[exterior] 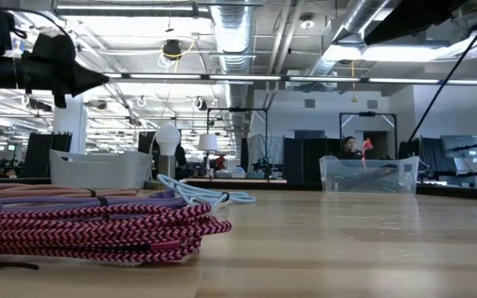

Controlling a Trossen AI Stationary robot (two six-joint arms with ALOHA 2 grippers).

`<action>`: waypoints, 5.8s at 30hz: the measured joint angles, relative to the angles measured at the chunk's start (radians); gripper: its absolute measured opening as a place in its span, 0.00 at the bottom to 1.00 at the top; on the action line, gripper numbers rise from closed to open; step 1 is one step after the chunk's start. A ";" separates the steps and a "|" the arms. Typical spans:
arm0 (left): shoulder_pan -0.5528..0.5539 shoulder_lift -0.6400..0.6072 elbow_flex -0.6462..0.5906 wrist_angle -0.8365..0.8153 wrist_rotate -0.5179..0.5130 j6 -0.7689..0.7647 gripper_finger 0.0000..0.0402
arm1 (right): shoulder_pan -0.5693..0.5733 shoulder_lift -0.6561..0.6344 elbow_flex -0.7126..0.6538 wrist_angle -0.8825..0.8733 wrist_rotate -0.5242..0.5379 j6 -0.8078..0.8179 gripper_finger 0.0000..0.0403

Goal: Pick & Place USB Port
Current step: Put the white charger cable into the gray bin, then put the pink charger cable into the gray bin

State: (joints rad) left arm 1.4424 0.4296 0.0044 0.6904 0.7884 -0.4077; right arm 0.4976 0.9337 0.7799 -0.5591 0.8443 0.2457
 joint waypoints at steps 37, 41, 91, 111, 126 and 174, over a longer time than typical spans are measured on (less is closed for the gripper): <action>-0.279 0.100 0.001 -0.361 -0.450 0.548 0.01 | 0.027 0.002 0.000 0.086 0.014 -0.017 0.00; -0.365 0.149 0.001 -0.339 -0.604 0.553 0.01 | 0.027 0.002 0.000 0.090 0.014 -0.017 0.00; -0.495 0.273 0.002 -0.011 -0.889 0.429 0.55 | 0.027 0.002 0.000 0.103 0.012 -0.017 0.00; -0.494 0.358 0.002 -0.065 -0.763 0.368 0.24 | 0.027 0.002 0.000 0.103 0.013 -0.017 0.00; -0.494 0.357 0.002 -0.050 -0.688 0.331 0.38 | 0.026 0.002 0.000 0.103 0.013 -0.017 0.00; -0.497 0.340 0.022 0.337 -0.029 0.064 0.52 | -0.043 0.002 0.001 0.102 -0.141 -0.017 0.00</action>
State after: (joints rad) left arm 0.9457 0.7700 0.0269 1.0275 0.7595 -0.3433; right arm 0.4544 0.9360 0.7807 -0.4568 0.7036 0.2288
